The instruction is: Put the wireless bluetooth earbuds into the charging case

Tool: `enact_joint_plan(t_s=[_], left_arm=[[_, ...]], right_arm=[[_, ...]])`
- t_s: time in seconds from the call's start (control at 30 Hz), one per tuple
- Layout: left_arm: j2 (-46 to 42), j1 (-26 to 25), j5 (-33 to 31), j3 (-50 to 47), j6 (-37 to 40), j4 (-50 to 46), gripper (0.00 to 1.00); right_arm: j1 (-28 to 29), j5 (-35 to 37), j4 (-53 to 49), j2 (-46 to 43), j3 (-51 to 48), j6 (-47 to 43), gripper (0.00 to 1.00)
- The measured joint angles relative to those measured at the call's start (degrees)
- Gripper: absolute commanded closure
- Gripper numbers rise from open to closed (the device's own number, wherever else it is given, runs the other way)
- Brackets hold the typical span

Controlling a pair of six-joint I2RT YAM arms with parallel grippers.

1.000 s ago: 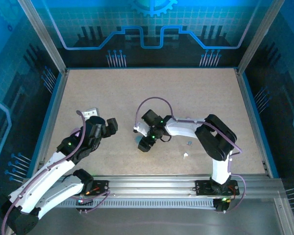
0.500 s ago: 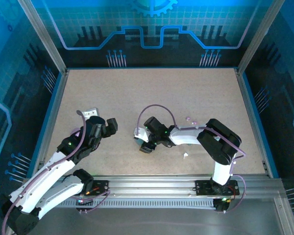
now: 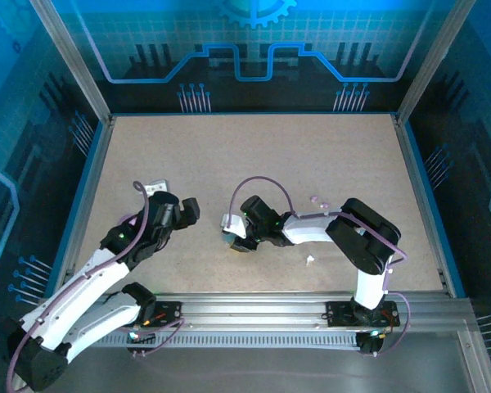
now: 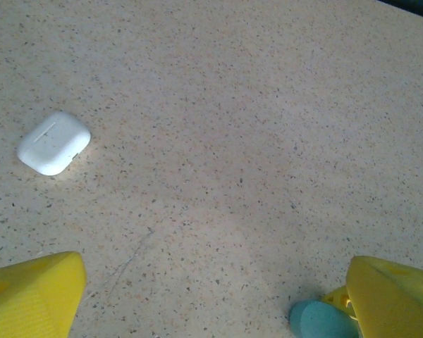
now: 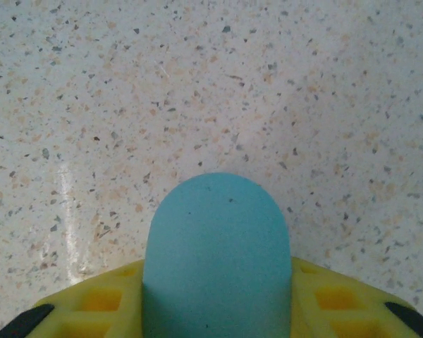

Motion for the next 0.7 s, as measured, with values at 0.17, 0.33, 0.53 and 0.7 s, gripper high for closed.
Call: enact_joint_plan(t_s=[0.17, 0.33, 0.53, 0.7], left_arm=[[2.27, 1.90, 6.80, 0.00, 0.07, 2.21, 0.05], [5.86, 3.85, 19.89, 1.86, -0.02, 7.04, 0.06], [13.00, 3.89, 37.05, 7.80, -3.08, 17.03, 0.12], [18.62, 2.47, 46.73, 12.02, -6.23, 24.00, 0.12]], right_arm=[[-0.39, 0.31, 2.05, -3.21, -3.45, 1.20, 0.64], [-4.15, -1.27, 0.87, -17.16, -6.47, 3.34, 0.67], [-10.27, -2.97, 0.87, -33.81, -6.54, 4.57, 0.67], [-12.24, -4.00, -0.66, -39.89, -6.54, 4.52, 0.66]])
